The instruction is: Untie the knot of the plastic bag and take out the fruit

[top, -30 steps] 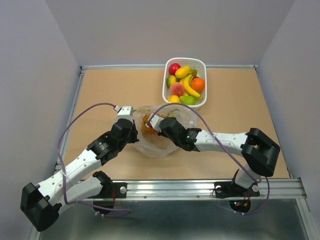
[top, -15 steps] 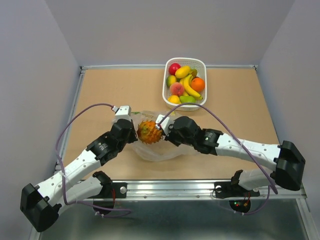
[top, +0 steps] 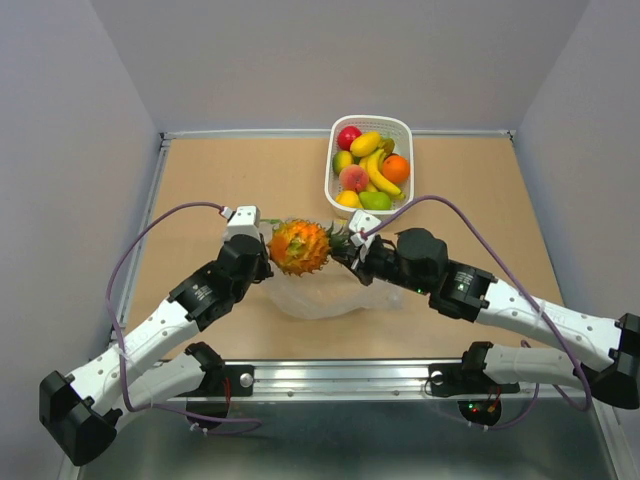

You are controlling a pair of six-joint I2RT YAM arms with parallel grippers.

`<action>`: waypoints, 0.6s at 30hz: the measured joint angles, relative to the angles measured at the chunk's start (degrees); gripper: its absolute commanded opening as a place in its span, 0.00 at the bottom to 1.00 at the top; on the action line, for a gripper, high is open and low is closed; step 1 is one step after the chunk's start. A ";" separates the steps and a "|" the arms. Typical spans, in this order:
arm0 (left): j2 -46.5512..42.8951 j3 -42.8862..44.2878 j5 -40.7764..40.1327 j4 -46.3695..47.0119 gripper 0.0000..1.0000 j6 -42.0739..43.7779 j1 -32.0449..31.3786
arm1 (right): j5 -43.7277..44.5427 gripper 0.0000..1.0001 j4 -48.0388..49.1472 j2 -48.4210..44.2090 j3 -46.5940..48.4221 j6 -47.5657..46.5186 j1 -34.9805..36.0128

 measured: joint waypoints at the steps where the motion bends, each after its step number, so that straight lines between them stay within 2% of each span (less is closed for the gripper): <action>1: 0.07 0.07 0.02 0.26 0.00 0.26 0.00 | 0.02 0.01 0.61 -0.63 0.00 0.24 0.00; 8: 0.83 0.07 1.79 0.81 0.00 1.46 0.90 | 1.81 0.01 3.28 -1.11 2.75 1.55 0.00; 14: 0.61 0.07 4.26 1.90 0.00 2.14 1.77 | 11.54 0.01 8.09 0.52 5.49 0.90 -0.35; 18: 0.66 0.07 5.57 2.03 0.00 2.54 2.32 | 16.74 0.01 10.71 2.93 7.15 -0.55 -3.10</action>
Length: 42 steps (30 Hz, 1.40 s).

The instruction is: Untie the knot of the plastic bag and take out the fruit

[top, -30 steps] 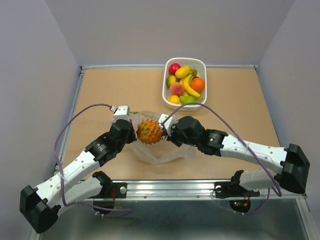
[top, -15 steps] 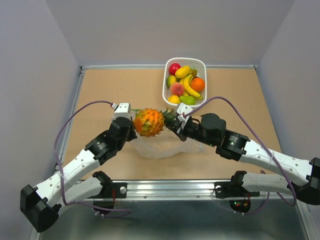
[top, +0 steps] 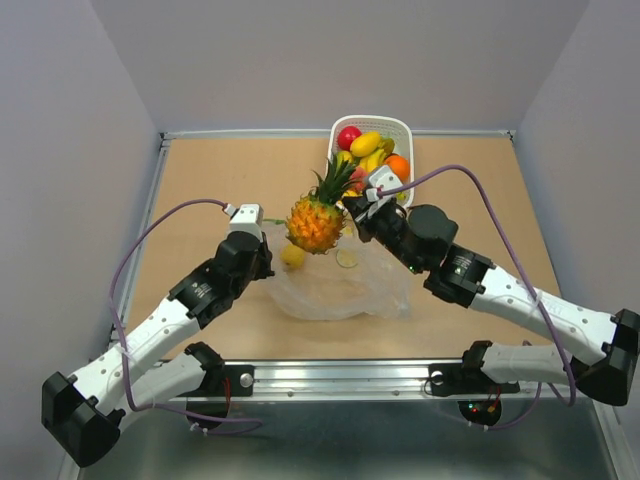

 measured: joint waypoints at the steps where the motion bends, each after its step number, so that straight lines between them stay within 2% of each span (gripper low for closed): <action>1: 0.02 0.00 0.24 0.02 0.00 0.07 0.15 | 0.59 0.01 0.59 0.39 0.07 -0.11 -0.94; 8: 0.72 0.00 2.19 0.09 0.00 0.31 1.70 | -0.33 0.01 1.84 3.19 0.09 0.09 -10.51; 13: 0.83 0.00 3.34 0.35 0.00 0.31 2.60 | -1.27 0.01 2.38 5.01 0.09 0.46 -11.47; 17: 1.51 0.00 5.11 0.76 0.00 0.31 3.32 | -2.23 0.01 2.38 8.24 0.52 1.09 -15.19; 22: 2.16 -0.02 6.67 0.94 0.00 0.33 3.85 | -2.23 0.01 2.40 15.82 4.61 2.71 -24.33; 27: 2.16 -0.02 7.32 1.29 0.00 0.31 4.04 | -4.11 0.01 4.04 24.37 9.18 4.42 -30.51; 35: 2.16 -0.07 7.74 1.31 0.00 0.33 4.09 | -6.67 0.01 6.23 41.66 18.18 7.10 -35.67; 38: 2.16 -0.07 7.80 1.31 0.00 0.33 4.39 | -5.97 0.16 6.19 45.77 18.80 8.55 -35.98; 39: 2.16 -0.07 7.89 1.31 0.00 0.33 4.42 | -5.57 0.31 6.12 46.53 18.80 9.20 -35.95; 42: 2.16 -0.09 8.11 1.31 0.00 0.33 4.44 | -4.31 0.53 5.70 47.25 18.78 10.99 -35.95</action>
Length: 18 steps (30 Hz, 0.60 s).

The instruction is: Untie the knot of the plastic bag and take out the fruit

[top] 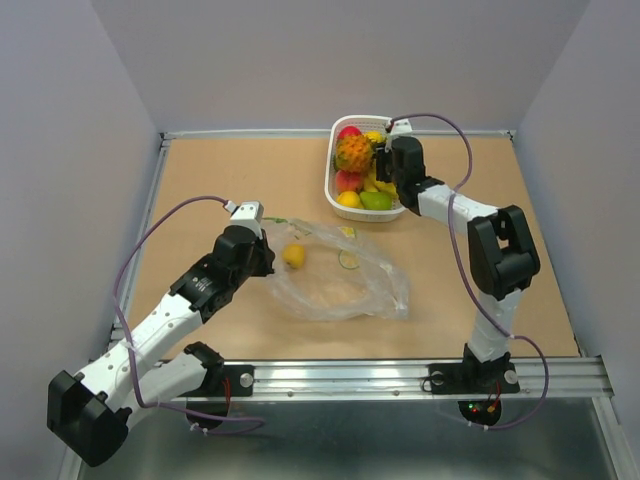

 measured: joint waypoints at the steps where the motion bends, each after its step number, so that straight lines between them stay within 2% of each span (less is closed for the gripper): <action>1: 0.00 0.00 0.04 0.00 0.00 0.00 0.04 | 0.35 0.59 0.20 -0.35 0.00 0.59 0.00; 2: -0.02 0.00 0.09 0.00 0.00 0.00 0.09 | 0.55 0.71 0.17 -0.85 0.00 0.61 0.00; 6: -0.24 0.00 0.37 0.00 0.00 0.00 0.31 | 0.70 0.87 0.02 -3.98 -0.15 0.92 0.00; 9: -0.61 0.00 0.52 0.02 0.00 0.00 0.39 | -0.24 0.93 -0.46 -8.57 -0.96 0.90 0.00; 16: -1.16 0.00 0.63 0.07 0.00 0.00 0.72 | -8.26 0.93 -5.29 -23.91 -3.93 0.24 1.66; 18: -1.16 0.00 0.61 0.04 0.00 0.02 0.74 | -10.56 0.93 -6.71 -29.07 -5.75 -0.28 4.83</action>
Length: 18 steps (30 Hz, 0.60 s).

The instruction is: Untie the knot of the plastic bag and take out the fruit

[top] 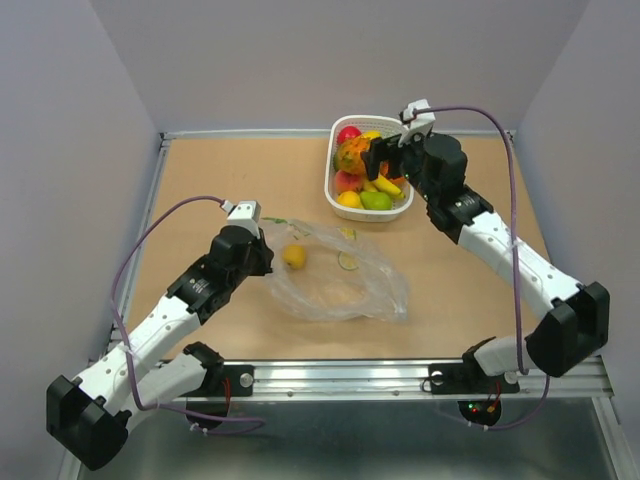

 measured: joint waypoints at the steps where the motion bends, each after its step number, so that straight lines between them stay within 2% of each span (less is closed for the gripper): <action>1: 0.00 0.00 0.00 0.00 0.00 0.02 0.00 | -0.72 0.93 -0.63 -1.99 -0.74 -0.35 2.05; 7: -0.28 0.33 -0.79 0.26 0.00 1.25 0.00 | -8.94 0.93 -2.91 -9.49 -7.87 -0.59 15.72; 10: 1.01 3.65 -1.05 -1.05 0.00 2.86 -0.04 | -12.57 0.92 -3.96 -11.96 -12.52 0.76 20.94; 14: 0.92 8.31 -1.38 -0.55 0.00 3.19 -1.81 | -14.69 0.91 -3.78 -14.43 -17.86 3.26 24.00; 18: -0.55 8.33 -2.05 -0.96 0.00 1.01 -6.80 | -15.43 0.88 -3.56 -16.59 -24.22 6.56 25.24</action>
